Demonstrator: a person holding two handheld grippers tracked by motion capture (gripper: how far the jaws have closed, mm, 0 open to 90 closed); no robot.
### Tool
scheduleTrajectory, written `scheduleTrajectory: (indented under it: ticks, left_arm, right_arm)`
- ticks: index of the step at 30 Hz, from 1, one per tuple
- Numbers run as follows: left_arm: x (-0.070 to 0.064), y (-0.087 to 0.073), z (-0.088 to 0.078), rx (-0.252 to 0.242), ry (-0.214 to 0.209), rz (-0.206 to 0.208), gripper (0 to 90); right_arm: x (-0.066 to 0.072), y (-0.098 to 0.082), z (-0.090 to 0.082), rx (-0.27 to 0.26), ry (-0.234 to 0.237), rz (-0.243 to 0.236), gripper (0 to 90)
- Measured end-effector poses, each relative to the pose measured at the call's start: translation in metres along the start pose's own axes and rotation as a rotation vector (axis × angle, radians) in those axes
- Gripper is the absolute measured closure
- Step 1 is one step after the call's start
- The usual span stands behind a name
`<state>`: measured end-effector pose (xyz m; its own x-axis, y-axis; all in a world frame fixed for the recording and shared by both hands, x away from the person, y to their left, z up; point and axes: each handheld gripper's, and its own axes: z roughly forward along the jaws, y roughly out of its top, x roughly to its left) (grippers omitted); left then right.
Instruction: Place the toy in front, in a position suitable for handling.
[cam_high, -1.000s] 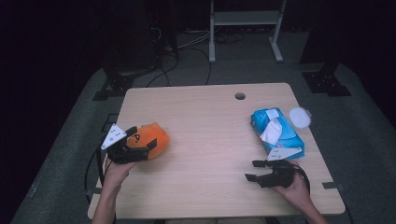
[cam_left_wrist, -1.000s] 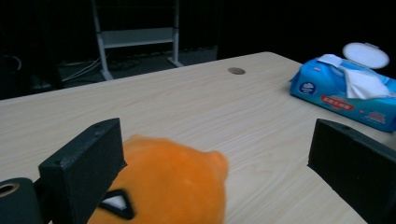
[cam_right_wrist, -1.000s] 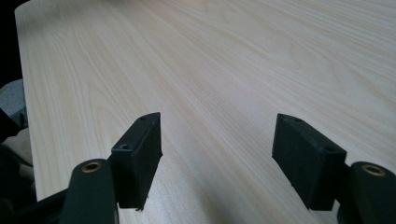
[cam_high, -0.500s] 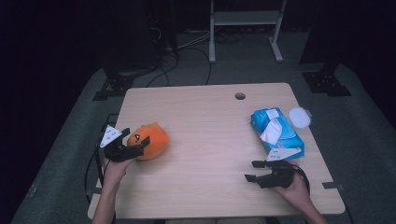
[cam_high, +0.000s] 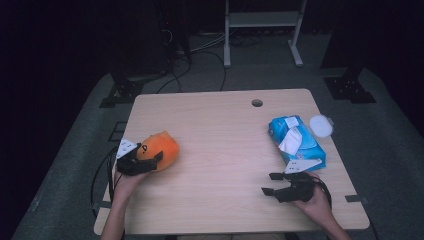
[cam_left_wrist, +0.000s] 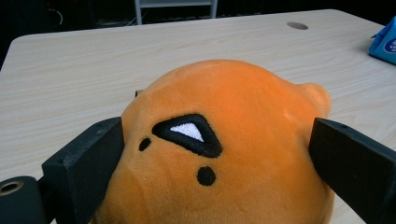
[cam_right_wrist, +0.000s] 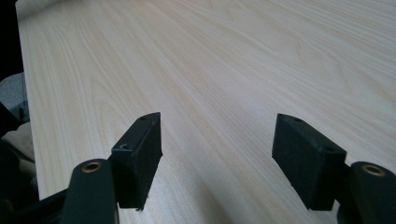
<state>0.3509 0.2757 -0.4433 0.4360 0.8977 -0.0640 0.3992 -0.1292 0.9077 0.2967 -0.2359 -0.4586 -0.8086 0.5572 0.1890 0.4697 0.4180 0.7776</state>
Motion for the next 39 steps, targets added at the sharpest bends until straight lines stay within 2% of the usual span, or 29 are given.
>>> scheduleTrajectory:
  ticks: [10,17,22,27,39]
  left_arm:
    - [0.0001,-0.0021,0.0024,-0.009,0.004,-0.005,2.5]
    - [-0.0008,-0.0021,0.002,0.016,-0.017,0.028,5.7]
    - [0.0013,-0.0008,-0.0003,0.027,-0.025,0.021,15.0]
    - [0.0011,-0.0014,-0.0006,0.013,-0.017,0.002,15.6]
    - [-0.002,0.0015,-0.0057,-0.009,-0.02,0.008,36.7]
  right_arm:
    - [0.0002,0.0001,-0.0002,0.0,0.002,-0.005,31.8]
    - [0.0007,0.0002,0.0003,0.003,0.001,-0.006,31.8]
    - [0.0006,0.0003,0.0001,0.001,0.001,-0.005,31.9]
    - [0.0007,0.0003,0.0,0.002,0.001,-0.005,31.9]
    - [0.0007,0.0004,0.0001,0.001,0.001,-0.005,32.0]
